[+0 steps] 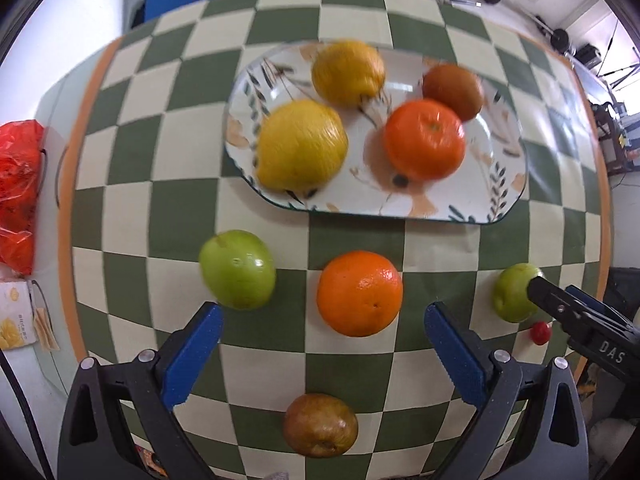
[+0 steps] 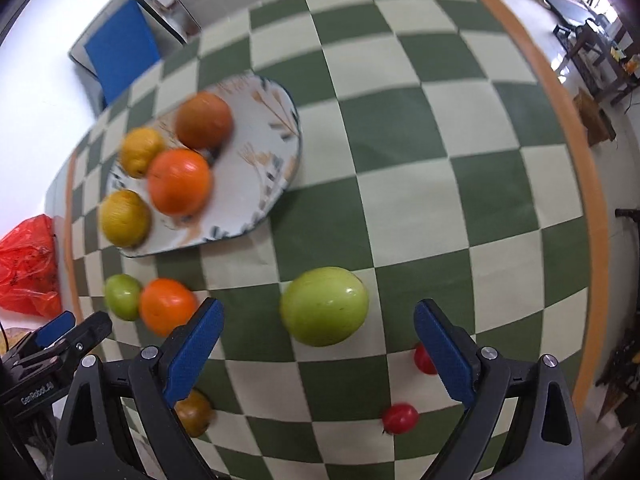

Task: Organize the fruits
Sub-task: 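Grasp the large orange with the left tool while the right tool grasps the large green pear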

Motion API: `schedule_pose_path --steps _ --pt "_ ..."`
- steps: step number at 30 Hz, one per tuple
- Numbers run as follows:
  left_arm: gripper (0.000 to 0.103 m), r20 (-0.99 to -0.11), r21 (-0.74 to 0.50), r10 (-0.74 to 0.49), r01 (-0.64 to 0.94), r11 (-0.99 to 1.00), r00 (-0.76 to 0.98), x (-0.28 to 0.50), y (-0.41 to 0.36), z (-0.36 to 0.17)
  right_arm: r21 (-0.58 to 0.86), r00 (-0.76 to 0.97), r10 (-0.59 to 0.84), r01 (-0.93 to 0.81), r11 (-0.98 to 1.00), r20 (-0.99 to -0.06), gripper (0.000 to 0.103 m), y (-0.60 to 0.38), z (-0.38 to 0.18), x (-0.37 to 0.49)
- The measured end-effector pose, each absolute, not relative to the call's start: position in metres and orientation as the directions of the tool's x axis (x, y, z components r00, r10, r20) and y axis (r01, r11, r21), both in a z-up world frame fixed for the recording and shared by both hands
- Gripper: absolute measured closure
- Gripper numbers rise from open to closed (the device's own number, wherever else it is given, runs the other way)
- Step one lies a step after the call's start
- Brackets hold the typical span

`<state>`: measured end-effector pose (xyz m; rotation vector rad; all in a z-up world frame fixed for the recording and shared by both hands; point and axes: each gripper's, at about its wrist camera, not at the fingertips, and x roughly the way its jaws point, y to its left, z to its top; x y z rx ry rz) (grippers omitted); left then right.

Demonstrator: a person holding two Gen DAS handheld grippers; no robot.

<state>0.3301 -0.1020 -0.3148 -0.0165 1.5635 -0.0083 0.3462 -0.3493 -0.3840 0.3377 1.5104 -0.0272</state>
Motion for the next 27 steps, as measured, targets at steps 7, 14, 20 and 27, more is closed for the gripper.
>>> schedule_pose_path --steps 7,14,20,27 --pt "0.000 -0.997 0.010 0.014 0.059 0.998 -0.072 0.337 -0.124 -0.354 0.238 -0.030 0.248 0.196 0.951 -0.968 0.037 -0.342 -0.442 0.351" --pt "0.013 -0.996 0.005 0.016 0.135 0.991 -0.083 0.337 -0.142 -0.372 0.240 -0.059 0.250 0.133 0.962 -0.967 0.037 -0.336 -0.441 0.330" --pt "0.043 -0.997 0.009 0.018 0.136 0.991 -0.069 0.323 -0.141 -0.371 0.274 -0.076 0.286 0.143 0.951 -0.955 0.037 -0.335 -0.443 0.307" --pt "0.043 -0.995 -0.037 -0.031 0.062 0.997 -0.099 0.291 -0.118 -0.379 0.262 -0.068 0.268 0.092 0.961 -0.961 0.037 -0.318 -0.442 0.298"
